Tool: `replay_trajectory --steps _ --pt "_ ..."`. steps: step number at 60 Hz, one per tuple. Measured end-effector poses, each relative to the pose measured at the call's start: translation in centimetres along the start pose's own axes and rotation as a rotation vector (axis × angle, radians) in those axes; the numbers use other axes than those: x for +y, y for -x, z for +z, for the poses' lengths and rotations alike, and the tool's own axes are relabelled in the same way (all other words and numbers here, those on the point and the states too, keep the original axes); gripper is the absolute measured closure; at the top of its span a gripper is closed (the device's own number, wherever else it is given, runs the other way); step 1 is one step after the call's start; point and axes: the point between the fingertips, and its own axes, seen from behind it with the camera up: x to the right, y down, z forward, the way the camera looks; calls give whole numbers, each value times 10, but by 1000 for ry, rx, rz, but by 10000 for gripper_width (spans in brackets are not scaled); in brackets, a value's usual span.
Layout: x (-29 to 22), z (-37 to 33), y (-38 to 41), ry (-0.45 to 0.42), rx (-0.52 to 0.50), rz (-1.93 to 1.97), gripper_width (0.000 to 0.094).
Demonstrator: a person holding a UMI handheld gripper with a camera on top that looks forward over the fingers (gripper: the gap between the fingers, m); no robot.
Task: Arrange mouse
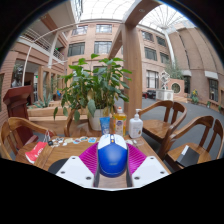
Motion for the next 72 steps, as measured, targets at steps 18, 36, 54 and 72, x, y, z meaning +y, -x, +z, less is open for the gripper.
replay_trajectory --steps 18,36,54,72 --pt "73 56 171 164 -205 -48 568" --pt "189 74 201 378 -206 -119 445" --pt "128 5 183 297 -165 -124 81" --pt "88 -118 166 256 -137 -83 82"
